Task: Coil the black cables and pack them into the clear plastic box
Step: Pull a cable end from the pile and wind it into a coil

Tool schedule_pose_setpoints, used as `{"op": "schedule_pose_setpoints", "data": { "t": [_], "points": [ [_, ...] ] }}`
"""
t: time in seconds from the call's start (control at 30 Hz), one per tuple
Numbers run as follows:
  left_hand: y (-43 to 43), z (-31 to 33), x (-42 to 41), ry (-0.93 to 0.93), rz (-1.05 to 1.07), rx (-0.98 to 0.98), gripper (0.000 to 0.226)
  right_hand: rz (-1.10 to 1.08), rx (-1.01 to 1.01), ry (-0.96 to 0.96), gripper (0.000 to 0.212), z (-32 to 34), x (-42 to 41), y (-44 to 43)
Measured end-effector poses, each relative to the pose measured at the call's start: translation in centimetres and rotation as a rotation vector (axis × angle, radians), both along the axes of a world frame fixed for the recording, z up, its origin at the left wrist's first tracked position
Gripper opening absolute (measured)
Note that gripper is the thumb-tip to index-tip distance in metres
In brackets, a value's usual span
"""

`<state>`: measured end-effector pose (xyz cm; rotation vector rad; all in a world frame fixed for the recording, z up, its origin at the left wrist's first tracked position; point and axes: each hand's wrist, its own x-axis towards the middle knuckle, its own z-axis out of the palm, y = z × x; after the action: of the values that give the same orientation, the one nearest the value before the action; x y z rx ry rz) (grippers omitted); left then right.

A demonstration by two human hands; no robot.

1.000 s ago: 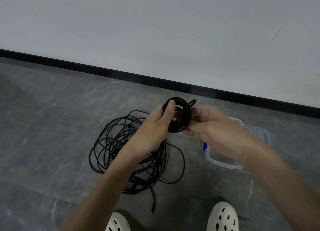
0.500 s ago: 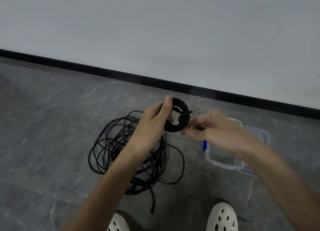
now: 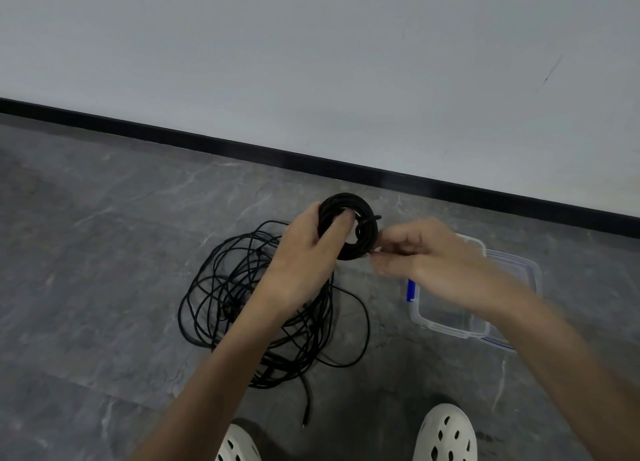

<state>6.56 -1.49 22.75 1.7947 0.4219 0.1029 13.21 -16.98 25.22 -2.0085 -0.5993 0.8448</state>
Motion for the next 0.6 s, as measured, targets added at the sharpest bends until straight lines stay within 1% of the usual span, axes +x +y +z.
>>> {"op": "schedule_pose_setpoints", "data": {
  "t": [0.1,0.17,0.3,0.4,0.5,0.6],
  "points": [
    [-0.08,0.02,0.03,-0.007,0.064,0.008,0.027,-0.005,-0.005,-0.033,0.021,0.02,-0.12,0.45],
    [-0.09,0.10,0.04,-0.020,0.073,-0.021,0.029,0.001,-0.019,-0.077,0.019,-0.12,-0.44,0.62],
    [0.34,0.11,0.10,-0.016,-0.007,-0.056,0.026,-0.034,-0.005,-0.158,0.019,-0.71,-0.79,0.38],
    [0.24,0.17,0.09,-0.001,-0.007,-0.037,0.024,-0.053,0.024,-0.165,0.019,-0.72,-0.64,0.14],
    [0.13,0.20,0.17,0.013,0.033,-0.044,0.033,-0.052,0.010,-0.160,0.019,-0.77,-0.67,0.17],
    [0.28,-0.16,0.30,0.000,0.079,-0.067,0.027,-0.036,-0.006,-0.171,0.020,-0.53,-0.79,0.30]
  ]
}}
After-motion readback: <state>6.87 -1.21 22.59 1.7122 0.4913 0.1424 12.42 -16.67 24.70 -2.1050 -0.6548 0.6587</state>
